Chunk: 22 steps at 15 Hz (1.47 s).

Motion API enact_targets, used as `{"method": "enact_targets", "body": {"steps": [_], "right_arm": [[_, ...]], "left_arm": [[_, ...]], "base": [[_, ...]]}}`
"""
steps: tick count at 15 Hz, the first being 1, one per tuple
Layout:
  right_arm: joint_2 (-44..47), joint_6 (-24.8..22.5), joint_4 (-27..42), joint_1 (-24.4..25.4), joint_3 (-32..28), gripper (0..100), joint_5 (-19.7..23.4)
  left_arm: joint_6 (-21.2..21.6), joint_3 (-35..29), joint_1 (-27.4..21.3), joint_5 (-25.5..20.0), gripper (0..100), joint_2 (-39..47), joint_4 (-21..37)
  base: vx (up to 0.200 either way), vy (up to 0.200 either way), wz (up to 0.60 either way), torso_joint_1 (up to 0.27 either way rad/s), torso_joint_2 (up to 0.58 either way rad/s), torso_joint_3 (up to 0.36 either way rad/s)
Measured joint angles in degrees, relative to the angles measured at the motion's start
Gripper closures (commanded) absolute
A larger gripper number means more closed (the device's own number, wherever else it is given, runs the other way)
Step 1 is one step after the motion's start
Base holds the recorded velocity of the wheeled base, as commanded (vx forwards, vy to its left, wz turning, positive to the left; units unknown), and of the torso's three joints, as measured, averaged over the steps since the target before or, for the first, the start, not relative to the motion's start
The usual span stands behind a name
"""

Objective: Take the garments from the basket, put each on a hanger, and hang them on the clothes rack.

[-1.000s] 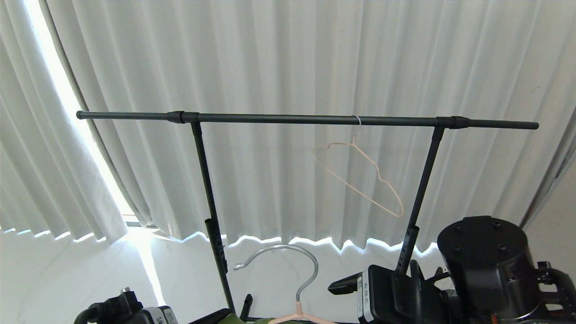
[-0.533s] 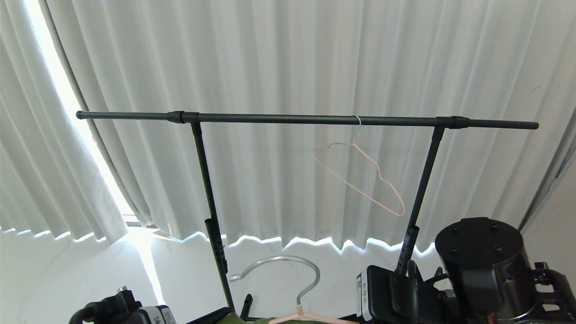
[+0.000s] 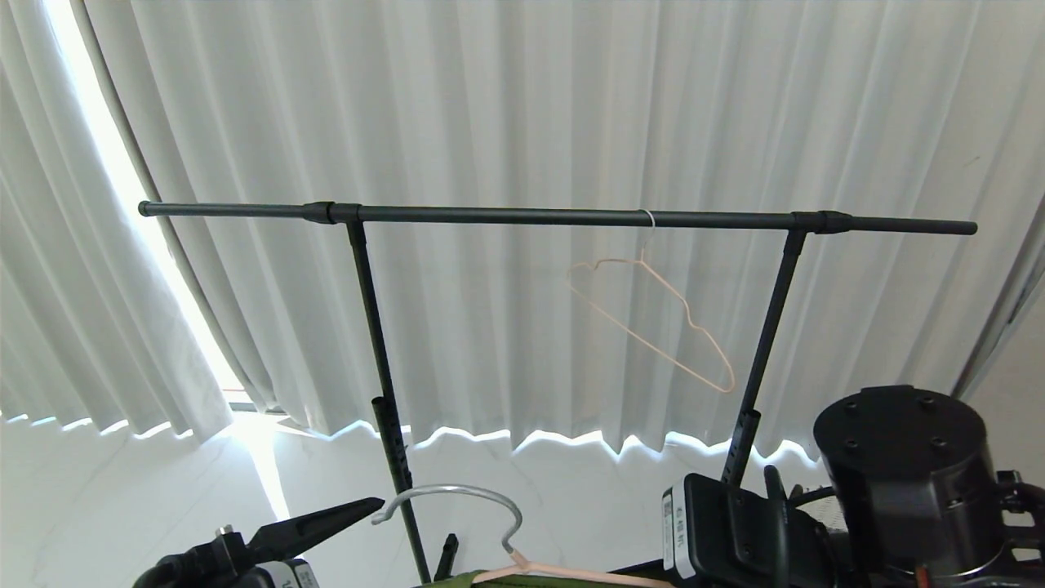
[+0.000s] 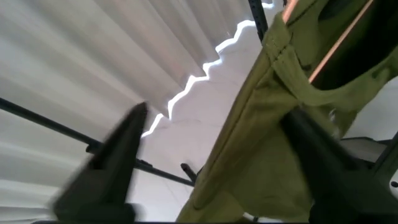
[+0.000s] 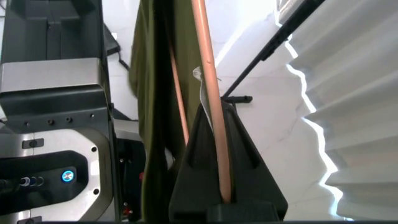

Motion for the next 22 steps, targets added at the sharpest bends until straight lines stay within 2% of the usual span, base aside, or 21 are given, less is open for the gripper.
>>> {"method": "enact_targets", "body": {"steps": [5,9,11,15,17,20,21,22], "right_arm": [[-4.8,-3.0,1.5,-3.5,2.7,100,0.0],[-9.9,-4.6,1.6,-7.3,6.4,100,0.5],[-12.0,-4.7,1.6,-7.5,7.1,100,0.5],[-14.7,-4.9,1.5,-6.6,7.4,100,2.5],[-15.4,-4.9,1.5,-6.0,7.4,100,2.7],[-16.2,-4.9,1.5,-5.3,7.4,100,2.7],[-16.4,-4.9,1.5,-5.2,7.4,100,2.6],[-16.7,-4.9,1.6,-5.1,7.5,100,2.6]], "left_arm": [[0.0,3.2,1.9,0.1,0,-2.1,0.0],[0.5,10.1,7.4,0.2,0,-6.2,0.2],[0.5,13.0,9.5,0.2,0,-7.0,0.2],[0.2,14.3,15.5,-1.2,0,-6.9,0.1],[0.2,14.5,16.3,-3.4,0,-6.8,0.1],[-0.4,14.4,16.7,-3.7,0,-6.7,0.1],[-1.2,14.4,16.7,-3.7,100,-6.8,0.1],[-1.6,14.4,16.8,-3.7,100,-6.9,0.1]], "base": [[0.000,0.000,0.00,0.000,0.00,0.000],[0.000,0.000,0.00,0.000,0.00,0.000],[0.000,0.000,0.00,0.000,0.00,0.000],[0.000,0.000,0.00,0.000,0.00,0.000],[0.000,0.000,0.00,0.000,0.00,0.000],[0.000,0.000,0.00,0.000,0.00,0.000],[0.000,0.000,0.00,0.000,0.00,0.000],[0.000,0.000,0.00,0.000,0.00,0.000]]}}
